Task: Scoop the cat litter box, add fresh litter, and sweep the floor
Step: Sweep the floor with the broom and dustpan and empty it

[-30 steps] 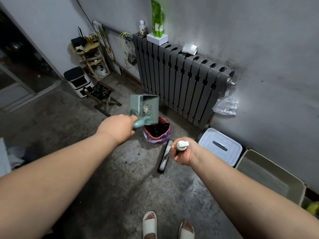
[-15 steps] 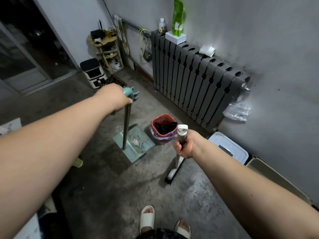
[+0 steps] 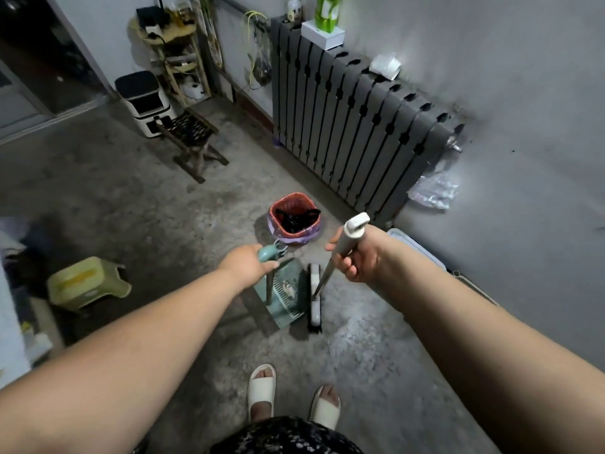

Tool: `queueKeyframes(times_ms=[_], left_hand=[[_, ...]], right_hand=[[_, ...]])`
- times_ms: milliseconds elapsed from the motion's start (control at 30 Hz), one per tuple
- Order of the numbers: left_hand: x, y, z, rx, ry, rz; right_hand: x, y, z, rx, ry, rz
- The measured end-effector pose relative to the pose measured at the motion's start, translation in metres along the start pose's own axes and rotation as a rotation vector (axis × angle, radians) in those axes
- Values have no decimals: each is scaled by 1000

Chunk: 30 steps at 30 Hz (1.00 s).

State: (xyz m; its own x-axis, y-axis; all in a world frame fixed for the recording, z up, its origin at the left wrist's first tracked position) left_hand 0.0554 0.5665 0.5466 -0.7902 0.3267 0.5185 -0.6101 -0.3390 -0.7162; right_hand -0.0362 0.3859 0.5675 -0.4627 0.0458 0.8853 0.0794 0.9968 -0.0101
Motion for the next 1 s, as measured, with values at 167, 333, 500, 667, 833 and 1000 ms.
queueKeyframes(times_ms=[167, 333, 500, 667, 833, 1000], left_hand=[[-7, 49, -6, 180, 20, -154], [-5, 85, -12, 167, -8, -257], [-6, 112, -8, 381, -1, -356], [-1, 125, -25, 832, -396, -461], [-9, 133, -27, 1055, -570, -528], [-4, 149, -13, 945, -570, -666]], right_hand=[[7, 0, -27, -20, -150, 1], [17, 22, -40, 135, -182, -25], [20, 37, -35, 153, -181, -80], [21, 38, -28, 110, -153, -100], [24, 47, -17, 85, -102, -161], [25, 75, -1, 177, -45, -257]])
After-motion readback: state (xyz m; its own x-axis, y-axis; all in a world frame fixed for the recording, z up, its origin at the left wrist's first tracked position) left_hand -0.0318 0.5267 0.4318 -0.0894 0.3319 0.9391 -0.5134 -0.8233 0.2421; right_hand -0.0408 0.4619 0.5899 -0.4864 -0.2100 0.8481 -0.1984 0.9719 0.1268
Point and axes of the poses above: each hand's wrist, its own x-axis away from the middle knuckle, its own y-axis out of the palm, z = x × y, the point moved 9 cm from there along -x, towards the middle knuckle, and after that the axes turned 9 degrees about x, right-handed, at the moved point
